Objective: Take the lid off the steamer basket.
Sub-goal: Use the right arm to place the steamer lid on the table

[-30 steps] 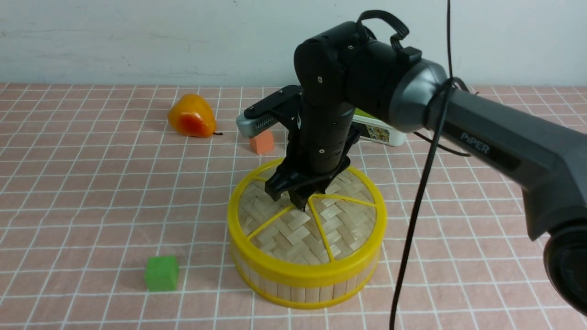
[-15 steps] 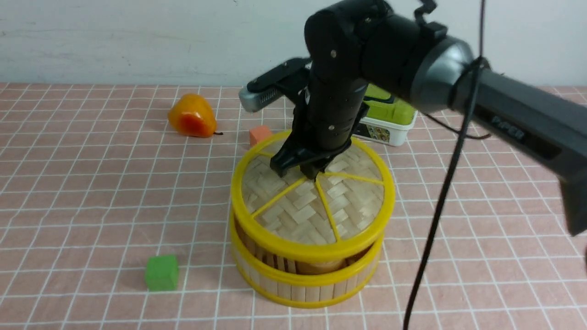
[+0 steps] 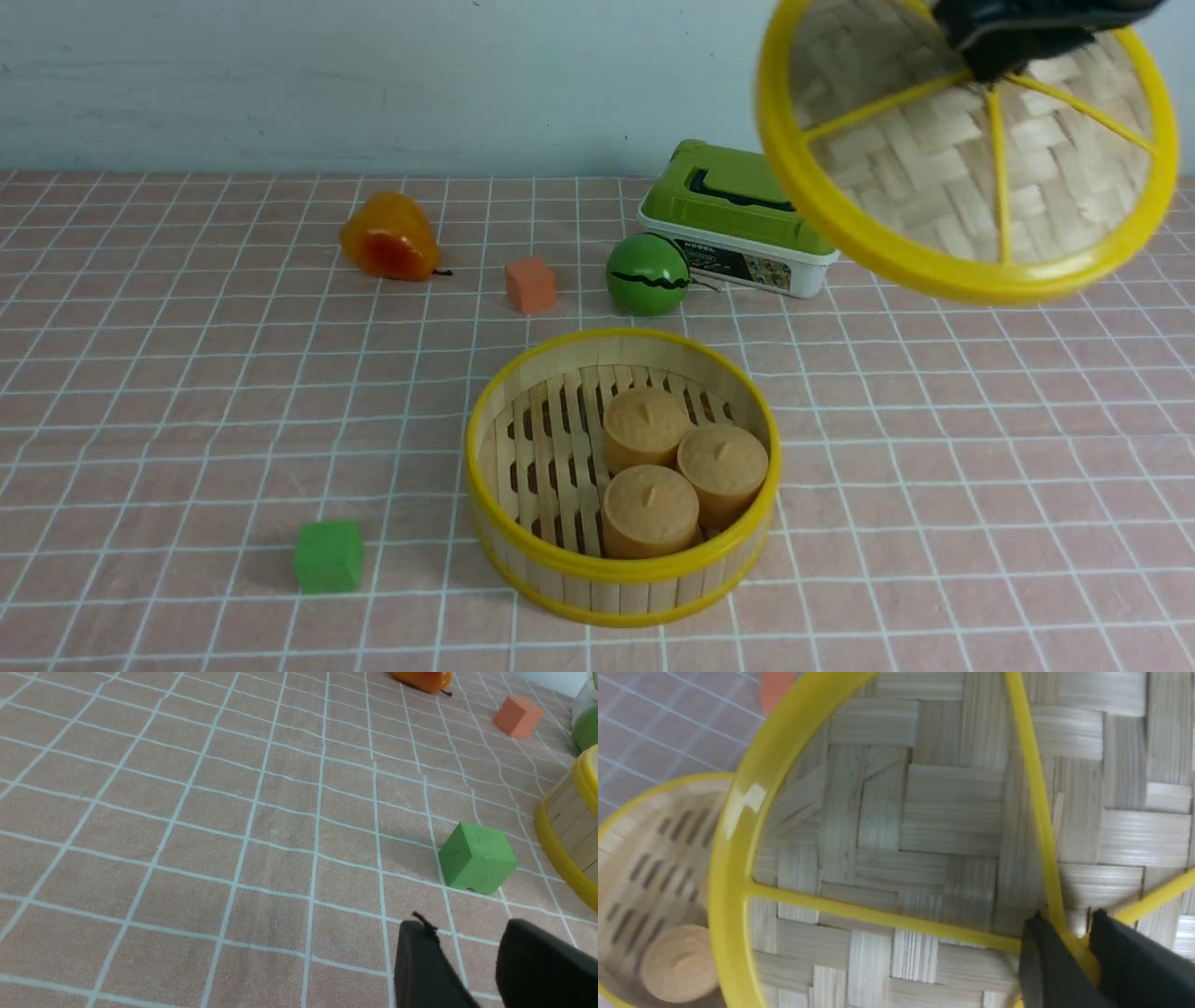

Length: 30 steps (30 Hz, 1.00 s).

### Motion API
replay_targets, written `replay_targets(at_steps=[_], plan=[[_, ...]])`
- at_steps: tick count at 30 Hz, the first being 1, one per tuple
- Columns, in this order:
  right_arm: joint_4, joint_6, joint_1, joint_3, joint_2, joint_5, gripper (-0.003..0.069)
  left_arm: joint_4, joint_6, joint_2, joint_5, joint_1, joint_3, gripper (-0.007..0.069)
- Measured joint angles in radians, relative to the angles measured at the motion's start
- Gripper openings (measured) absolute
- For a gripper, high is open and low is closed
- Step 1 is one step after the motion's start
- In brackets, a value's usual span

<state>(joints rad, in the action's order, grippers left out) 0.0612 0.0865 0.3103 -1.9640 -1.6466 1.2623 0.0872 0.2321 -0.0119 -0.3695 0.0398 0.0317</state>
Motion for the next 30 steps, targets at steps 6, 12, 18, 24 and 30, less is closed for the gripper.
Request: replay_targets(at_steps=[6,12,18,24,30], plan=[[-0.024,0.0,-0.152,0.257,-0.011,-0.001,0.008,0.0,0.0,0.0,0.0,0.0,0.0,0.0239],[-0.061,0.0,-0.215,0.409,-0.062,-0.08,0.008,0.0,0.0,0.0,0.0,0.0,0.0,0.0239],[-0.098,0.0,-0.22,0.43,-0.172,-0.154,0.008,0.0,0.0,0.0,0.0,0.0,0.0,0.0239],[-0.135,0.0,-0.22,0.43,-0.271,-0.192,0.008,0.0,0.0,0.0,0.0,0.0,0.0,0.0239],[-0.162,0.0,-0.22,0.432,-0.352,-0.204,0.011,0.0,0.0,0.0,0.0,0.0,0.0,0.0239]])
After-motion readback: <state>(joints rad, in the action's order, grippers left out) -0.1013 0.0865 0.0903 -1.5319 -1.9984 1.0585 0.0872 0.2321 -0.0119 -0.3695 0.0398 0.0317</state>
